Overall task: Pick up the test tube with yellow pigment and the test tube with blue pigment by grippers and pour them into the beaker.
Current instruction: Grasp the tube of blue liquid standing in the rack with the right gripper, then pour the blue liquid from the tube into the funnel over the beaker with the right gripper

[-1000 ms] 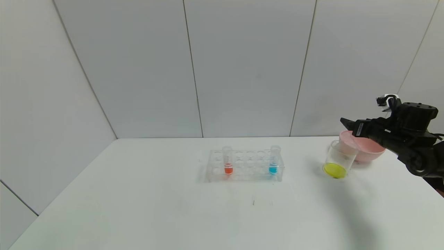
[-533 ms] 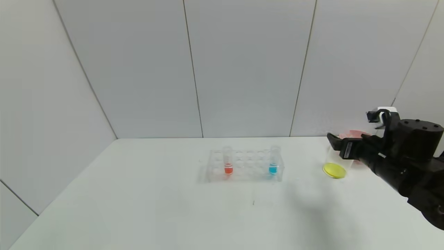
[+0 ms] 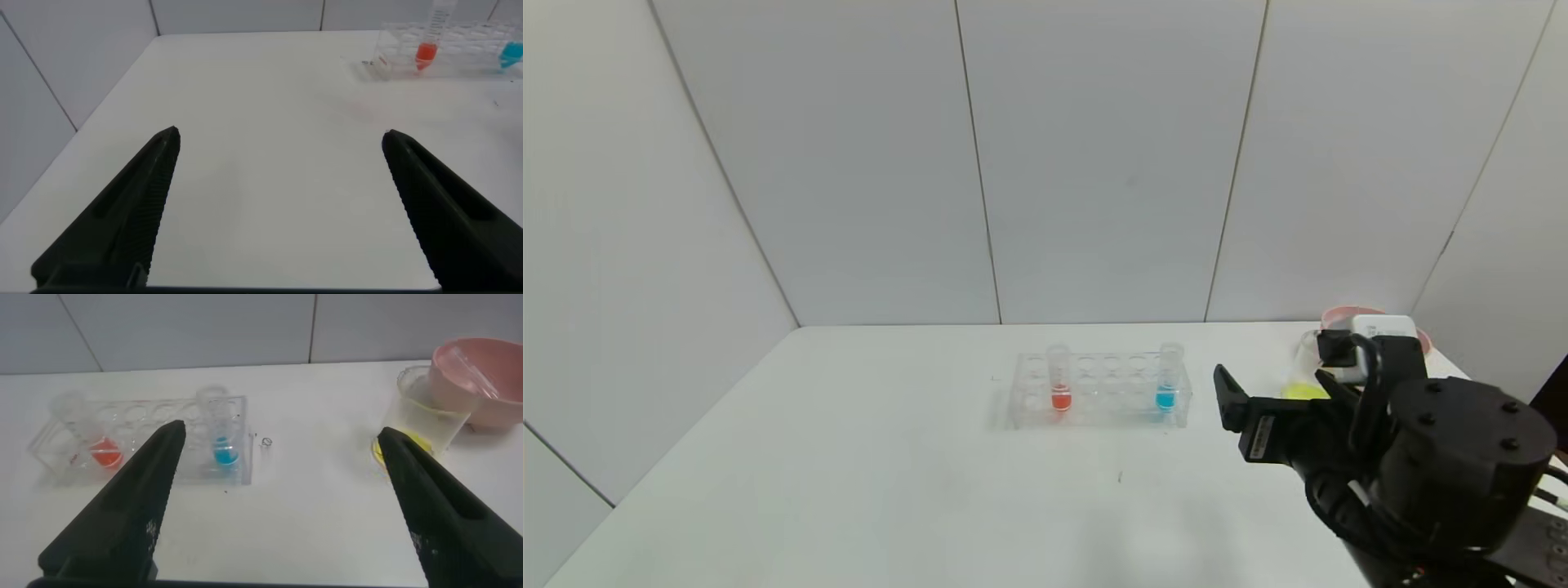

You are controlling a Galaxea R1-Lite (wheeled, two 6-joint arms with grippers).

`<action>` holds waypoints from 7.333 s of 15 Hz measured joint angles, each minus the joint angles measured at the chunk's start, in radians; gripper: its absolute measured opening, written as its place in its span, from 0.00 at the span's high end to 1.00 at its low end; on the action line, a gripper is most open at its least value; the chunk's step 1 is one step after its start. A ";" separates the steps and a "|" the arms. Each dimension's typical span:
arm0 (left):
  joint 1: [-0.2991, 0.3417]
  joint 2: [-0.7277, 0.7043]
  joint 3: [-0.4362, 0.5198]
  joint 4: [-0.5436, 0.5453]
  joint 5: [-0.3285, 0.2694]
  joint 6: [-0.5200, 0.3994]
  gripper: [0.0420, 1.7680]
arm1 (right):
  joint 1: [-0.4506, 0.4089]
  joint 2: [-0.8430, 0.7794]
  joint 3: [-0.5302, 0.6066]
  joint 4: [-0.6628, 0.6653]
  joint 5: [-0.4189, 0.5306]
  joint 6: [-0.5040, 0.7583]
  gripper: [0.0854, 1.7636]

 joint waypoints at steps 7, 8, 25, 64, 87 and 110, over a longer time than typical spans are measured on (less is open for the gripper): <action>0.000 0.000 0.000 0.000 0.000 0.000 0.00 | 0.082 0.119 0.001 -0.088 -0.020 0.019 0.04; 0.000 0.000 0.000 0.000 0.000 0.000 0.00 | 0.083 0.144 -0.008 -0.103 -0.014 0.021 0.04; 0.000 0.000 0.000 0.000 0.000 0.000 0.00 | -0.146 0.534 -0.397 -0.136 0.188 -0.080 0.03; 0.000 0.000 0.000 0.000 0.000 0.000 0.00 | -0.185 0.496 -0.444 -0.246 0.236 -0.253 0.73; 0.000 0.000 0.000 0.000 0.000 0.000 0.00 | -0.991 -0.065 -0.364 0.651 1.587 -0.430 0.73; 0.000 0.000 0.000 0.000 0.000 0.000 0.00 | -1.057 0.411 -1.475 1.834 1.305 -1.182 0.73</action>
